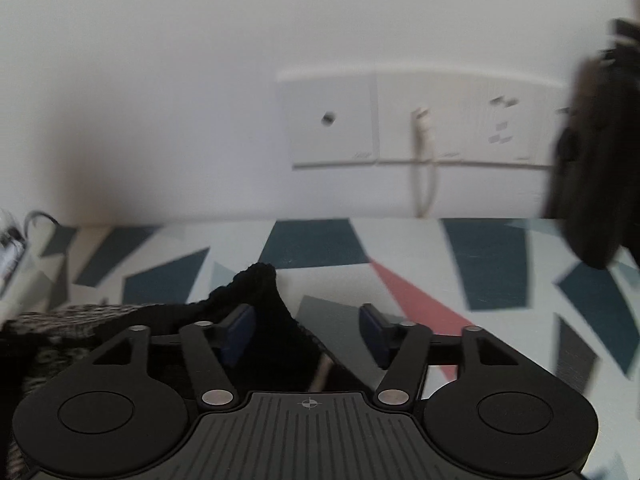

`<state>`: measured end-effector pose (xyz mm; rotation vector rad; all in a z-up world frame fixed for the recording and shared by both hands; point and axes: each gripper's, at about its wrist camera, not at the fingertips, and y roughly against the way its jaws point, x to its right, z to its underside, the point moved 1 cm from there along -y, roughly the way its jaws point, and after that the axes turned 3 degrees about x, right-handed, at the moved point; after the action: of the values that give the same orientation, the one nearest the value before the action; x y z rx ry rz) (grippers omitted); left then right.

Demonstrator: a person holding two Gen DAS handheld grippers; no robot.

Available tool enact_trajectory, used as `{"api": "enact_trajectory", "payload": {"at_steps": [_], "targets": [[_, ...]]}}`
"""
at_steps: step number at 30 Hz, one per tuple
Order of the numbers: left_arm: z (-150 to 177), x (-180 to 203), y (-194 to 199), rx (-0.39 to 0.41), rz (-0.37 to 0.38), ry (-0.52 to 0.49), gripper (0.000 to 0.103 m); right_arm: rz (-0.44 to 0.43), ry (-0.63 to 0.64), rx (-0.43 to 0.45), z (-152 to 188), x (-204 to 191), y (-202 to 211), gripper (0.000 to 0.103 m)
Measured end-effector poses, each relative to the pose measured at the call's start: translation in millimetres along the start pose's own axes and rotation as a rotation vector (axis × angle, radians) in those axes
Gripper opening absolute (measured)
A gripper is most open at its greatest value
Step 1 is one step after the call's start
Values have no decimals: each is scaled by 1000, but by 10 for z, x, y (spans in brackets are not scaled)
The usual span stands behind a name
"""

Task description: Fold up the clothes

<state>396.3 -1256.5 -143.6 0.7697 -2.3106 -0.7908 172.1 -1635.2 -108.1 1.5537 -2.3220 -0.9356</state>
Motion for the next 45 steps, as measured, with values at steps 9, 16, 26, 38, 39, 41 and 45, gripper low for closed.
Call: {"api": "enact_trajectory", "payload": {"at_steps": [9,16,26,38,39,41,45], "targets": [[357,86,510,-42,102,2,91,207,-59,-52,779,104,1052,70],[764,86,869,-114,67,-64,96,365,-20,-44,1362,-278,1721,97],[1212,142,975,-167,-2,-246,103,415,-102,-85,1755,-446,1973,100],[1291,219,958,-98,-44,-272,103,450,-168,-141,2055,-385,1794,102],[1296,221,956,-92,-46,-269,103,452,-174,-144,2079,-379,1785,102],[1301,232,951,-85,-54,-268,103,461,-178,-151,2131,-374,1768,102],[1313,259,944,-73,-72,-265,103,467,-171,-138,2184,-387,1795,102]]}}
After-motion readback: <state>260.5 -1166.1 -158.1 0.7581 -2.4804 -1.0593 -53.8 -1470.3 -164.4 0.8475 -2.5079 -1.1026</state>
